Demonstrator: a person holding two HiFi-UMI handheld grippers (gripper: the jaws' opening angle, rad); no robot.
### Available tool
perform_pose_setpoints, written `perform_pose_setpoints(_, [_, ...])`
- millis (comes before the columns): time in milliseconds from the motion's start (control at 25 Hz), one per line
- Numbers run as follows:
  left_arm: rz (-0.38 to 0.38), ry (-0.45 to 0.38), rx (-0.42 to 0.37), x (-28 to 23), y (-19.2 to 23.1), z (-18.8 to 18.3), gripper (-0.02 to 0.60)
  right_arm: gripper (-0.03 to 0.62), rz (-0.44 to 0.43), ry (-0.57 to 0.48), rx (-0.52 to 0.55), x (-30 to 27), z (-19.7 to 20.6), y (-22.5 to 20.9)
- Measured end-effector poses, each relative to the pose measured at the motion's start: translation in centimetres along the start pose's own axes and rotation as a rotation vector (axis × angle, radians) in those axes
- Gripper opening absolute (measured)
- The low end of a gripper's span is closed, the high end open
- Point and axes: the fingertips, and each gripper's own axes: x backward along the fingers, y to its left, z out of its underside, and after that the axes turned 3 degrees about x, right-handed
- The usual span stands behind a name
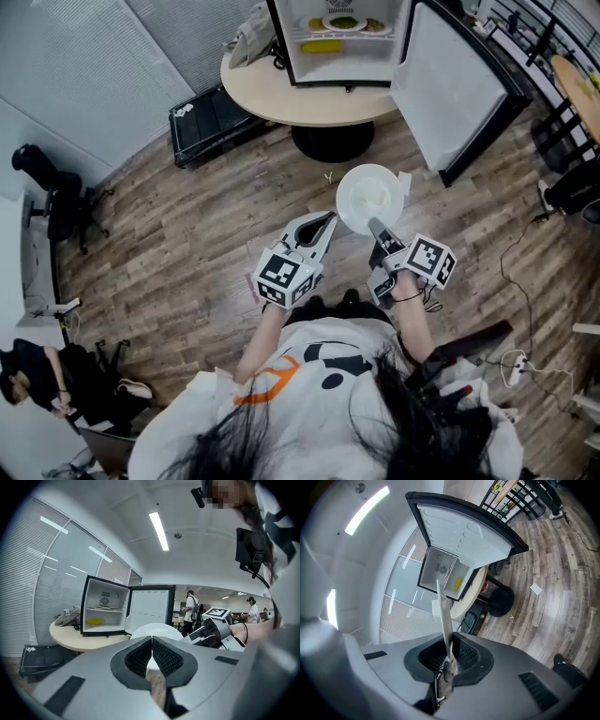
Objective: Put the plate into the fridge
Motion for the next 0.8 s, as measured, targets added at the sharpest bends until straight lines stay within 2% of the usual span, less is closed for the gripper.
perform_pose_setpoints(400, [-0.005, 0.010, 0.003, -3.5, -1.3, 0.7, 0.011, 0.031, 0.001, 0.015, 0.002, 0.3, -2.9, -2.4])
perform_pose_setpoints(800, [-0.028, 0.037, -0.012, -5.3, -0.5, 0.5, 0.011, 0.031, -0.011, 0.023, -0.015, -1.0, -4.9, -3.1])
